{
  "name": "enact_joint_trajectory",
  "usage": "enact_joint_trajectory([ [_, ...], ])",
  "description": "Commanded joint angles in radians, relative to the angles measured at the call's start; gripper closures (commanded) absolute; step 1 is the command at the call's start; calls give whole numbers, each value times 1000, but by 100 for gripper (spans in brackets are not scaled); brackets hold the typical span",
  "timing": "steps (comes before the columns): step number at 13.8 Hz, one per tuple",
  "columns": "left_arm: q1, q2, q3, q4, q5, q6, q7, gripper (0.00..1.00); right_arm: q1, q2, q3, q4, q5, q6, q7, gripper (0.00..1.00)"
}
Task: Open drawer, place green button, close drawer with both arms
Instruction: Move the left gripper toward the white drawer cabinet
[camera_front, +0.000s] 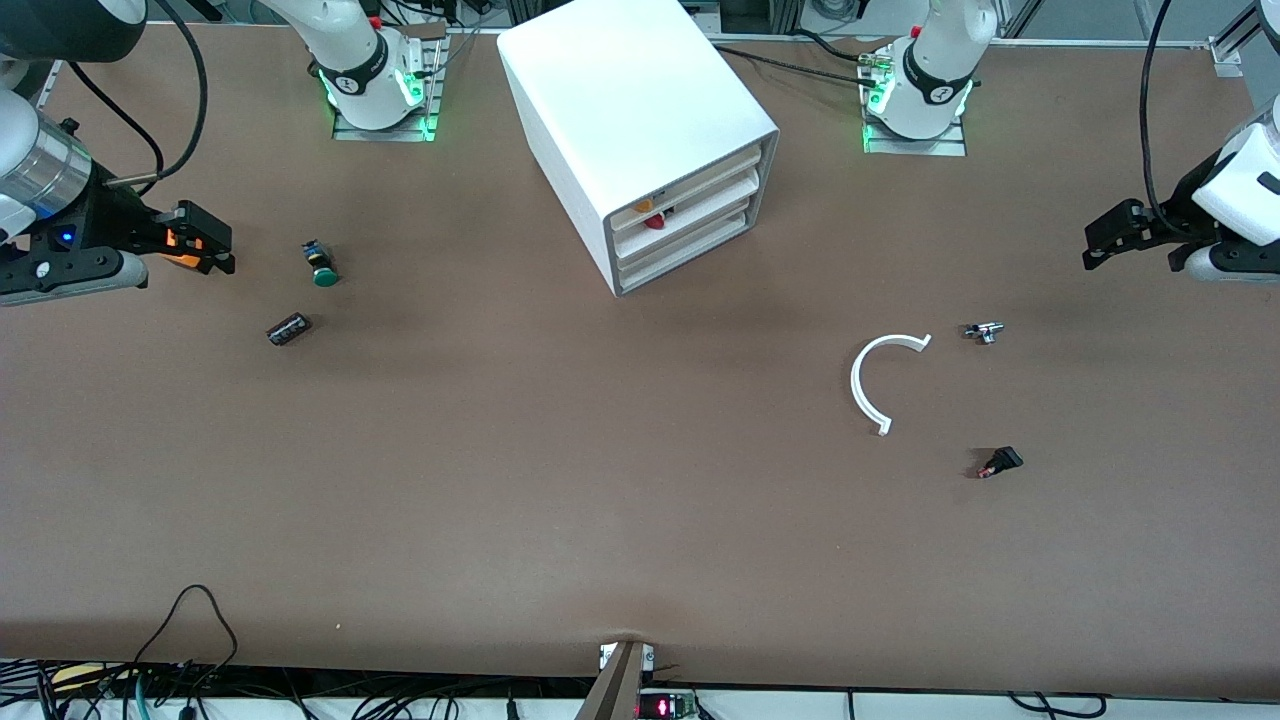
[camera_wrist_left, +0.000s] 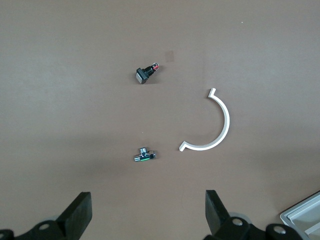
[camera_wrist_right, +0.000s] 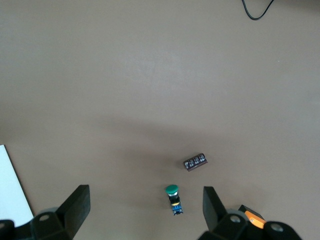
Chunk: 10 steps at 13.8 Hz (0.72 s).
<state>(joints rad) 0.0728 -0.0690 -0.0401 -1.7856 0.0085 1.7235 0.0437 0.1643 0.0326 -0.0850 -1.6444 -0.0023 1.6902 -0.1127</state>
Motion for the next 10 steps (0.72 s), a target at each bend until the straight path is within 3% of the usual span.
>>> enact_joint_trajectory([
  [1,-11,-5,9,-9,24,11,18,0,-5,7,4,18,-4,-3,7,0],
  [6,-11,12,6,-9,16,2,18,0,-3,7,5,18,-4,-4,7,0],
  [10,-13,31,-47,-17,-24,-45,31,0,-2,6,5,18,-4,-10,7,0],
])
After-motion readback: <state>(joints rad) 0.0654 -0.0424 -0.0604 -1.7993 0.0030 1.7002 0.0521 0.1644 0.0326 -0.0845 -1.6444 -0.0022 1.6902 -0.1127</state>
